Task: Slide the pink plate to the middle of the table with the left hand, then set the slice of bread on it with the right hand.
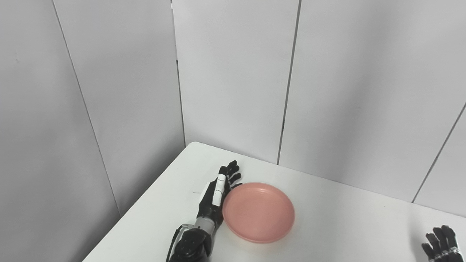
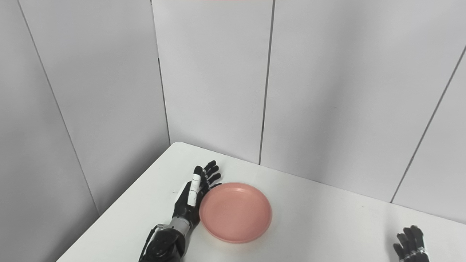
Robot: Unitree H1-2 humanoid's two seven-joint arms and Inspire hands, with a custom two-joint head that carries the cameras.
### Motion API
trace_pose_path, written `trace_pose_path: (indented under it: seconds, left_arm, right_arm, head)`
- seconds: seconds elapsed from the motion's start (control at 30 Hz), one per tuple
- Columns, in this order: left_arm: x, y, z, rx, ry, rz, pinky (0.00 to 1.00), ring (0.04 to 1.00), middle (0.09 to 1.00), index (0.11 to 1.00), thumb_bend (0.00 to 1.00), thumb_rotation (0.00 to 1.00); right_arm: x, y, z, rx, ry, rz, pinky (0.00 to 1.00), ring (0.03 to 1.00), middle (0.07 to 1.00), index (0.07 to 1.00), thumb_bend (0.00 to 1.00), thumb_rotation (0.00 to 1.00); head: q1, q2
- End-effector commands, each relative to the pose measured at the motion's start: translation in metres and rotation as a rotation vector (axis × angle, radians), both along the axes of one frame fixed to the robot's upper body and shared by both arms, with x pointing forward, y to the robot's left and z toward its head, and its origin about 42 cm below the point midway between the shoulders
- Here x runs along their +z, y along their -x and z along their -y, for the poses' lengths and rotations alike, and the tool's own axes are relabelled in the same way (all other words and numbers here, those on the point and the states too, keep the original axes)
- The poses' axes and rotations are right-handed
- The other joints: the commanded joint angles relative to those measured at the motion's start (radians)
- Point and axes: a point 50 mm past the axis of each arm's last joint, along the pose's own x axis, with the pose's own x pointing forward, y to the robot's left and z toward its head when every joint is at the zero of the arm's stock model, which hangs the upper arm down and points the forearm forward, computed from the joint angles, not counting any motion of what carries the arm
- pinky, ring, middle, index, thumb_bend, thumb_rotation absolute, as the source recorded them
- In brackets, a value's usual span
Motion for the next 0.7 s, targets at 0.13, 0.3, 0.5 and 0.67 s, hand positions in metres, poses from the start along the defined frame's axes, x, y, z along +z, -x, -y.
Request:
trace_pose_path:
  seconds: [0.13,0.3,0.5,0.67]
  left_arm:
    - [-0.008,0.007,0.026,-0.087,-0.003,-0.051,0.83,0.911,0.938,0.883,0.94,1.00]
    - [-0.006,0.016,0.042,-0.138,0.003,-0.038,0.82,0.890,0.937,0.888,0.92,0.99]
    - [-0.003,0.029,0.057,-0.185,0.021,-0.039,0.83,0.906,0.934,0.898,0.90,0.99]
    - [-0.001,0.041,0.067,-0.226,0.042,-0.039,0.87,0.924,0.948,0.913,0.90,1.00]
  right_arm:
    - [-0.047,0.033,0.001,-0.027,-0.032,-0.158,1.00,1.000,0.998,1.000,0.66,1.00]
    - [-0.043,0.035,-0.001,-0.024,-0.004,-0.153,1.00,1.000,1.000,1.000,0.69,1.00]
    - [-0.037,0.039,-0.008,-0.022,0.015,-0.131,1.00,0.995,0.993,1.000,0.64,0.99]
    - [-0.033,0.042,-0.014,-0.028,0.025,-0.126,1.00,0.974,0.971,0.979,0.68,0.93]
  head:
    - [-0.032,0.019]
    - [-0.099,0.052]
    - [-0.173,0.088]
    - [-0.226,0.114]
